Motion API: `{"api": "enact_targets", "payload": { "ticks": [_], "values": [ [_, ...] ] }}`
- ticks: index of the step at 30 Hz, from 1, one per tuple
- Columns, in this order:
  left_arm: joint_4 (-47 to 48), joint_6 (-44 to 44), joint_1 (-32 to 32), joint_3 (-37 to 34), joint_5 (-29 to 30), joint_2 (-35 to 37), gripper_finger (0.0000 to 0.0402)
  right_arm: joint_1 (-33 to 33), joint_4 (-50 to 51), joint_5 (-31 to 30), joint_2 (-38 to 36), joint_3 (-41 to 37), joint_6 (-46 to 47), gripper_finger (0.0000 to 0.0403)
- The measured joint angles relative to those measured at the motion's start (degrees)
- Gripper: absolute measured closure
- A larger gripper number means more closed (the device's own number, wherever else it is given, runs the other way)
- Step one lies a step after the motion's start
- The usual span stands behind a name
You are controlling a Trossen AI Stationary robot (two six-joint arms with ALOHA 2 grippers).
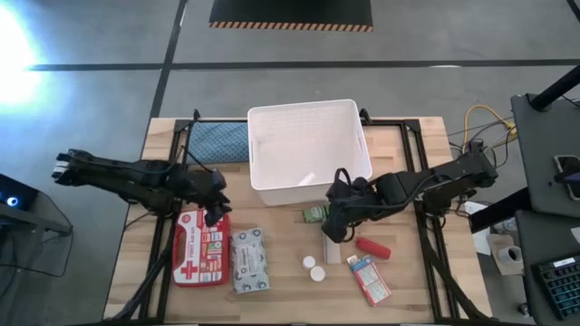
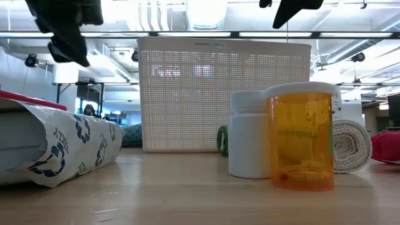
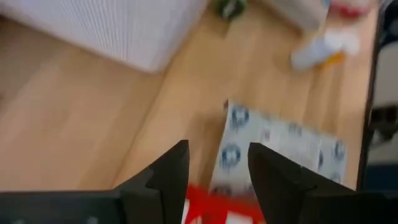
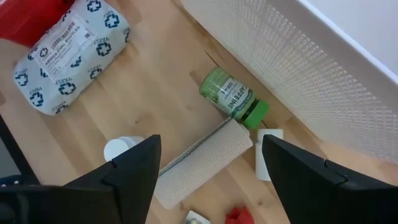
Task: Pick & place medical supplies in basket/bin
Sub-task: Put the red first aid kit into the bin
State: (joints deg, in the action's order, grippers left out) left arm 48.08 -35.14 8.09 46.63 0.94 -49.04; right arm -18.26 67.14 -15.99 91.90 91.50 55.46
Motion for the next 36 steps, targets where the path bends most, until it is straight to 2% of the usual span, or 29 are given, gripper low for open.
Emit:
{"api": "enact_targets", "payload": {
  "ticks": [4, 8, 11, 16, 21, 26, 29, 32, 36],
  "values": [
    [11.9, -2.8, 2.8, 4.5, -2.4, -2.3, 0.0254, 0.0, 0.0, 0.0, 0.2, 0.0, 0.9, 0.0140],
    [22.3, -9.6, 9.4, 6.6, -2.5, -1.9, 0.0254, 0.1, 0.0, 0.0, 0.8, 0.0, 0.7, 0.0140],
    [23.8, -15.2, 14.6, 6.2, -2.6, -0.5, 0.0254, 0.4, 0.0, 0.0, 1.5, 0.0, -1.0, 0.0143],
    [23.7, -23.7, 20.9, 1.4, -2.6, -0.2, 0.0254, 1.5, 0.0, -0.8, 3.1, 0.0, -4.9, 0.0145],
    [18.3, -27.8, 22.0, -6.3, -3.1, -1.6, 0.0254, 2.6, 0.0, -2.9, 4.6, 0.0, -9.0, 0.0148],
    [12.1, -28.6, 22.0, -9.9, -3.1, -2.4, 0.0254, 3.5, 0.0, -3.5, 4.6, 0.0, -10.3, 0.0156],
    [8.1, -28.8, 22.1, -10.6, 1.7, -2.7, 0.0254, 3.7, 0.0, -3.6, 4.4, 0.0, -10.7, 0.0161],
    [1.3, -27.9, 22.0, -12.7, 10.0, -2.6, 0.0254, 3.9, 0.1, -3.7, 4.1, 0.0, -10.9, 0.0166],
    [-12.4, -24.7, 20.9, -17.2, 17.9, -2.7, 0.0254, 3.9, 0.1, -3.7, 4.2, 0.0, -10.9, 0.0168]
  ]
}}
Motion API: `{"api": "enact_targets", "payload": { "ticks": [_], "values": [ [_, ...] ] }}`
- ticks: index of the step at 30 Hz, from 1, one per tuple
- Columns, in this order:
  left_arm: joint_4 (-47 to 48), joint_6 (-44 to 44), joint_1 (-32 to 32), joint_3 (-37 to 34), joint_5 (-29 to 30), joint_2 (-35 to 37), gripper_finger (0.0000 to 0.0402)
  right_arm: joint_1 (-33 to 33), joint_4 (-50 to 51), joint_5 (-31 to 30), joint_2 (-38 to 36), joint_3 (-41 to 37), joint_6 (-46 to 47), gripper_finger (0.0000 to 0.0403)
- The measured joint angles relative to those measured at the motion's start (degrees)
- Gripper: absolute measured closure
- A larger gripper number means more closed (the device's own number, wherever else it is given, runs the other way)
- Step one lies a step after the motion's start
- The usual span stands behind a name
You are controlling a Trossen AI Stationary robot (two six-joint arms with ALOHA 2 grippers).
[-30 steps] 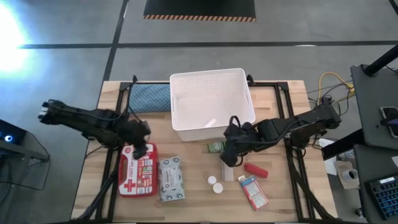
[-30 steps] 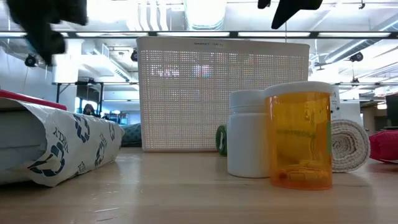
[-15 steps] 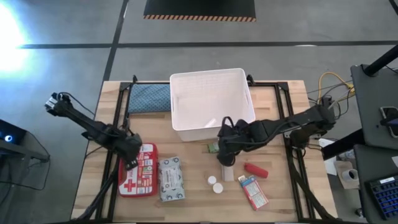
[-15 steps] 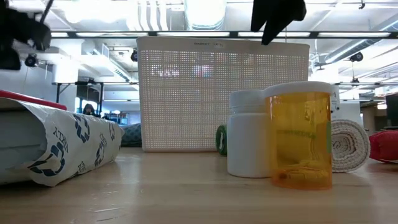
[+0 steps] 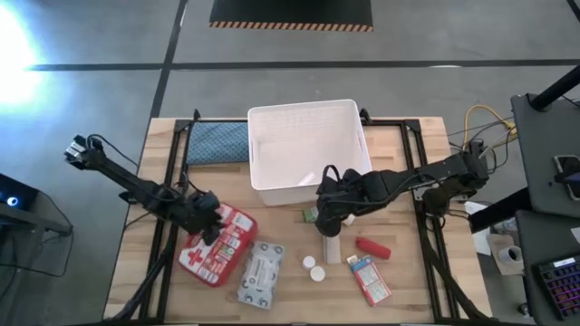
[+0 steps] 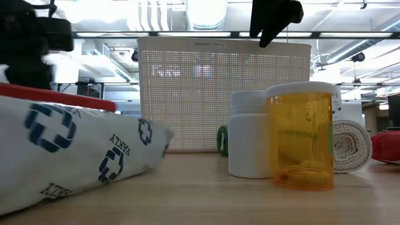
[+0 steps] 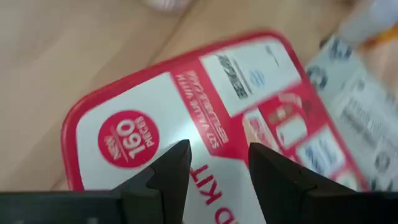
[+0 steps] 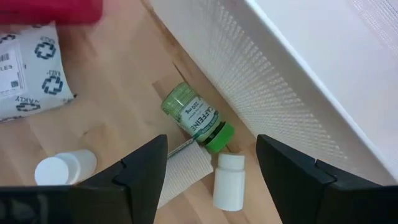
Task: Pick & place medical supplies in basket/bin
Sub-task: Put the red first aid kit into the bin
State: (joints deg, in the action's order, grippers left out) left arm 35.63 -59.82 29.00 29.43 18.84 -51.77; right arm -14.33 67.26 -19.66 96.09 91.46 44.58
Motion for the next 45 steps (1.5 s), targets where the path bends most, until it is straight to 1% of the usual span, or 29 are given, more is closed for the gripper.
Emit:
{"api": "enact_targets", "payload": {
  "ticks": [1, 3, 6, 8, 10, 13, 14, 16, 19, 22, 24, 27, 31, 34, 37, 41, 45],
  "values": [
    [-2.3, 0.5, -0.7, -1.0, 0.3, 0.0, 0.0254, 0.0, 0.0, 0.0, 0.0, 0.0, 0.1, 0.0167],
    [-3.5, 0.8, -1.3, -1.3, -0.3, 0.2, 0.0254, 0.0, 0.0, 0.0, 0.0, 0.0, 0.3, 0.0168],
    [1.8, 1.8, -1.3, 2.7, -0.5, 1.4, 0.0254, 0.0, 0.0, 0.0, 0.0, 0.0, 0.4, 0.0170],
    [9.8, 2.2, -1.3, 6.8, 0.8, 1.6, 0.0254, 0.1, 0.1, 0.0, 0.0, 0.0, -0.1, 0.0170],
    [20.4, -0.1, -1.4, 12.1, 3.1, 1.8, 0.0254, 0.2, 0.0, 0.0, 0.0, 0.0, -1.1, 0.0170],
    [36.6, -3.3, -1.8, 17.2, 4.2, 0.3, 0.0253, 0.7, -0.1, 0.0, 0.0, 0.0, -1.5, 0.0170],
    [39.0, -3.8, -1.9, 18.2, 4.2, -0.1, 0.0251, 0.9, -0.1, 0.0, 0.0, -0.1, -1.6, 0.0170],
    [40.6, -4.6, -1.9, 18.8, 3.4, -0.1, 0.0246, 1.4, -0.1, 0.0, 0.0, -0.1, -1.7, 0.0170],
    [37.4, -4.8, -2.1, 16.5, -1.2, 0.0, 0.0231, 1.8, -0.2, 0.0, 0.0, -0.3, -1.7, 0.0172],
    [34.1, -6.3, -2.1, 12.4, -7.3, -0.1, 0.0212, 1.8, -0.1, -0.7, 0.0, -0.5, -1.7, 0.0172],
    [32.1, -7.9, -2.1, 9.7, -10.3, -0.2, 0.0200, 1.8, -0.1, -1.3, 0.0, -0.6, -1.8, 0.0172],
    [31.5, -8.2, -2.0, 10.8, -9.9, -0.6, 0.0187, 1.8, -0.2, -1.3, 0.0, -0.8, -1.8, 0.0173],
    [30.2, -8.2, -2.1, 10.3, -10.0, -0.6, 0.0185, 1.8, -0.1, -1.4, 0.0, -1.0, -1.8, 0.0172],
    [29.6, -8.1, -2.1, 8.5, -11.7, -0.8, 0.0185, 1.9, -0.2, -1.4, 0.0, -1.1, -1.8, 0.0174],
    [26.3, -7.8, -2.1, 6.8, -13.6, -1.3, 0.0185, 1.9, -0.2, -1.4, 0.0, -1.1, -1.7, 0.0174],
    [23.7, -8.2, -2.1, 5.2, -13.9, -3.7, 0.0185, 1.9, -0.2, -1.4, 0.0, -1.1, -1.7, 0.0174],
    [22.1, -8.2, -2.1, 3.0, -13.8, -8.5, 0.0185, 1.9, -0.2, -1.4, 0.0, -1.1, -1.7, 0.0174]
  ]
}}
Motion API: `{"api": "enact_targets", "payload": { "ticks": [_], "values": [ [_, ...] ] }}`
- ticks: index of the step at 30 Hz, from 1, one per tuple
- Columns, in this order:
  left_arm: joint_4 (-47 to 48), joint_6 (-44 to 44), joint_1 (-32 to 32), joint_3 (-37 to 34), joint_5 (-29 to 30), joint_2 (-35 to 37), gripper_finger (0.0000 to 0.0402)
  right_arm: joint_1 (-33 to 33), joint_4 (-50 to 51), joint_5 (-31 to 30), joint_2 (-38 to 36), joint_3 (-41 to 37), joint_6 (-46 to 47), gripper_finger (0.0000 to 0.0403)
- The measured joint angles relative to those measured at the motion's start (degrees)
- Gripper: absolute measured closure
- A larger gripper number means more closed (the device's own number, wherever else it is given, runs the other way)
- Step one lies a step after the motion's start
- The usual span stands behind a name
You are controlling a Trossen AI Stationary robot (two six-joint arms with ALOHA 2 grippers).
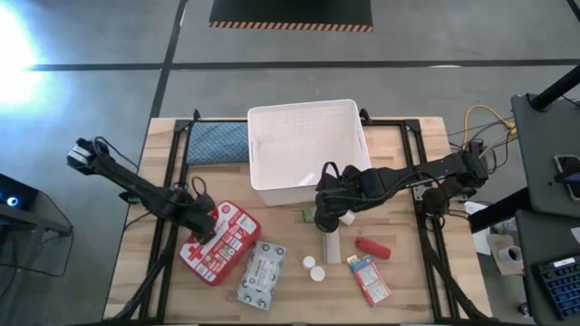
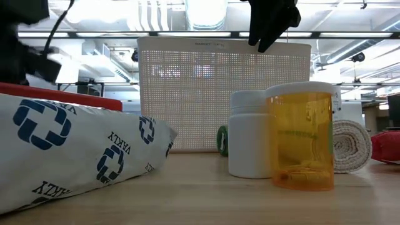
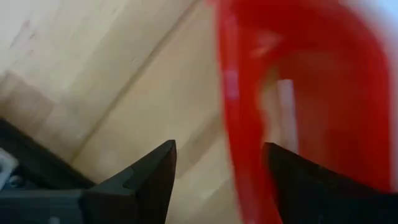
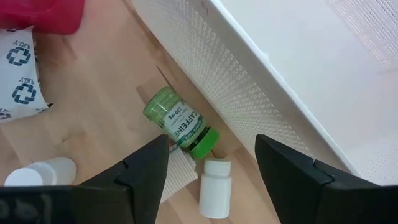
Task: Pick & place medical supplies in basket/bin
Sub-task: Put the red first aid kit into the bin
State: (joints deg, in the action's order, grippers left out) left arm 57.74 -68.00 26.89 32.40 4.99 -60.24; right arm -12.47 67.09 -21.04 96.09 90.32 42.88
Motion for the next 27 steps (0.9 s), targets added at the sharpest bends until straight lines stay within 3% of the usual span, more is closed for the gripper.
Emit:
{"api": "enact_targets", "payload": {
  "ticks": [7, 16, 22, 27],
  "values": [
    [-2.2, 1.9, 0.0, 0.3, -0.2, -9.3, 0.0206, 0.0, 0.0, 0.0, 0.0, 0.0, 0.0, 0.0174],
    [-1.7, 8.1, 0.0, 6.1, 2.2, -11.9, 0.0371, 0.0, 0.0, 0.0, 0.0, 0.0, 0.0, 0.0174],
    [10.9, 9.7, 0.0, 14.1, 6.4, -10.9, 0.0370, 0.0, -0.1, -0.1, 0.0, 0.0, 0.0, 0.0175],
    [25.9, 9.7, 0.0, 26.9, 12.8, -9.1, 0.0370, 0.1, -1.7, -3.4, -0.1, 0.0, 0.4, 0.0175]
  ]
}}
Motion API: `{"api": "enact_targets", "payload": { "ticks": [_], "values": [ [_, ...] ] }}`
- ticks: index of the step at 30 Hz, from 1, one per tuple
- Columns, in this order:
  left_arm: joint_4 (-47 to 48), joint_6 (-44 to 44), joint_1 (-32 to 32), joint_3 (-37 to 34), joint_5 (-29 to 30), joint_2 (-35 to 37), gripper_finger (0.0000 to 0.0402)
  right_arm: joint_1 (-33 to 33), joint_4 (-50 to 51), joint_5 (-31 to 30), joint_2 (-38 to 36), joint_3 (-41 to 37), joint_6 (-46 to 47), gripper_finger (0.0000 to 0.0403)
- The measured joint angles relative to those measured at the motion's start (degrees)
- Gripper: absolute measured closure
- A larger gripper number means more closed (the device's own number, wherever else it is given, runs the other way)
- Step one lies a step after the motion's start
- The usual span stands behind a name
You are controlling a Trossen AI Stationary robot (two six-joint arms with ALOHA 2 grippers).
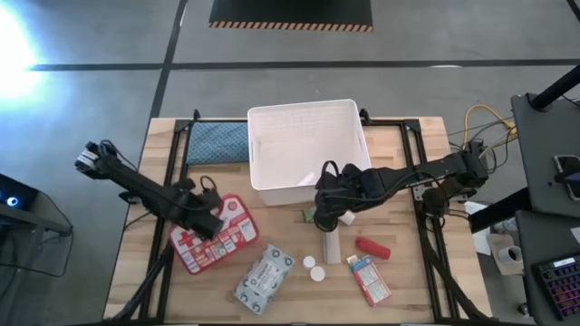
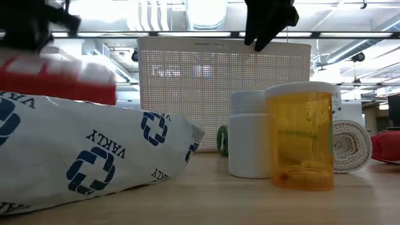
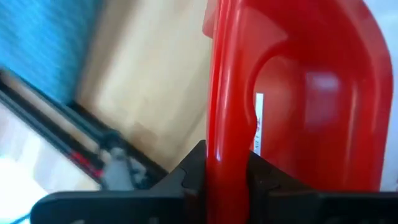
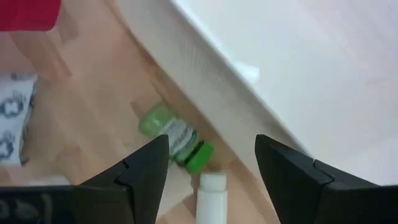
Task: Pick & place medical supplies in basket/bin
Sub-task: Put the red first aid kit into the bin
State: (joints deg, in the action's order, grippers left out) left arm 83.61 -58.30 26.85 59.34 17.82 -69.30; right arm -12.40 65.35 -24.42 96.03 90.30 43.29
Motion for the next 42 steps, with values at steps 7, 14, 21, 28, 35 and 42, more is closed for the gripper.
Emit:
{"api": "enact_targets", "payload": {
  "ticks": [7, 14, 21, 28, 35, 42],
  "values": [
    [6.4, 1.1, -3.5, 23.2, 11.6, 2.4, 0.0370, -0.1, -2.8, -5.2, -1.6, 1.1, -0.4, 0.0184],
    [3.6, 11.3, -7.7, 43.6, 21.1, 0.5, 0.0370, -0.1, -3.1, -10.8, -6.7, 1.2, 1.5, 0.0199],
    [-16.8, 38.9, -19.8, 48.0, 30.1, -4.9, 0.0370, -0.9, -0.5, -25.0, -12.5, 1.2, 7.5, 0.0208],
    [-40.9, 68.4, -35.3, 41.1, 22.0, -13.9, 0.0370, -1.2, 3.5, -31.2, -17.9, 1.2, 9.4, 0.0209],
    [-35.2, 71.7, -45.5, 39.0, 9.7, -22.7, 0.0370, -1.6, 5.8, -31.1, -19.7, 1.2, 10.3, 0.0209],
    [-31.0, 76.5, -45.8, 40.0, 6.9, -30.2, 0.0318, -1.6, 8.4, -31.0, -18.5, 0.7, 10.3, 0.0209]
  ]
}}
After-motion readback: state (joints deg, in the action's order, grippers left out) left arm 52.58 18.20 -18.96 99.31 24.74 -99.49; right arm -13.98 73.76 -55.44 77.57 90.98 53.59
